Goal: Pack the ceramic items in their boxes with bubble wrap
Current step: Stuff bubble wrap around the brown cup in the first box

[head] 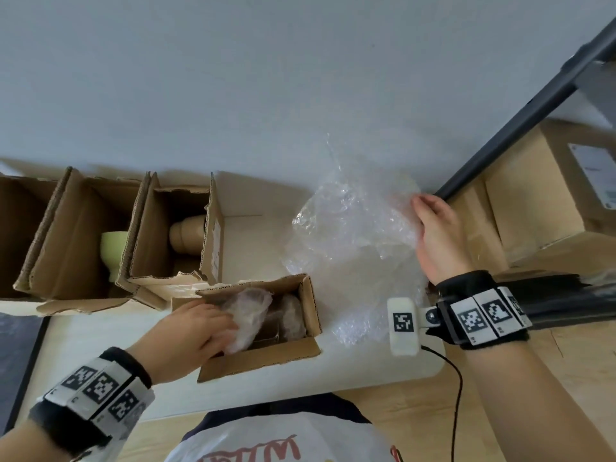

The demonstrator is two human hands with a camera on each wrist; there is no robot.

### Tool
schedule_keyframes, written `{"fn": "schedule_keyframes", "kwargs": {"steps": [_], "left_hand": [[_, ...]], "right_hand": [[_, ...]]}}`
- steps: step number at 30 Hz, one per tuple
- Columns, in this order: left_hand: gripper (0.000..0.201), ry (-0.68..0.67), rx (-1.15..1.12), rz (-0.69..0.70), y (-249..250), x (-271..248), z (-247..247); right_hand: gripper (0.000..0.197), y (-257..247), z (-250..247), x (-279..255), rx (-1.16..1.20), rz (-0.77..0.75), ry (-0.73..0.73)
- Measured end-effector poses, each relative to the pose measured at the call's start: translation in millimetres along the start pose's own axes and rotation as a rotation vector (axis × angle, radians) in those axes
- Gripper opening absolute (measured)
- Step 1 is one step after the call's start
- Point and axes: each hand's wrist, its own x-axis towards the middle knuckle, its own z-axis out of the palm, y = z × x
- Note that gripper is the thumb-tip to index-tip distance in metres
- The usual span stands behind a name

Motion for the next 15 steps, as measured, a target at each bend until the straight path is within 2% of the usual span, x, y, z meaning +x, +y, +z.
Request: {"fn": "schedule_keyframes", "kwargs": {"steps": [1,6,9,11,12,15], "left_hand": [[0.027,0.092,-0.045,0.011,5,1,-7],[0.065,0.442,-0.219,0.011,36,22,-68],[0.081,0.582,-0.32,-0.079,51,43,-113],[0.09,0.639,-0.342,-0.132,54,56,-141],[0.093,0.636,-0.319,-0.141,55,62,-153],[0.089,0.534,-0.183,-0.179,59,72,-183]], "right_hand": [[0.011,-8,3,-3,0.048,0.01,-0.023],[0.015,-48,21,-12,0.278,0.067,-0.182],[0.029,-67,29,-12,0.296,0.08,-0.287],[0.034,-76,32,-13,0.328,0.116,-0.383],[0.029,-79,33,-13,0.339,0.13,-0.432],[0.013,-82,35,-15,0.271,0.064,-0.562]]}}
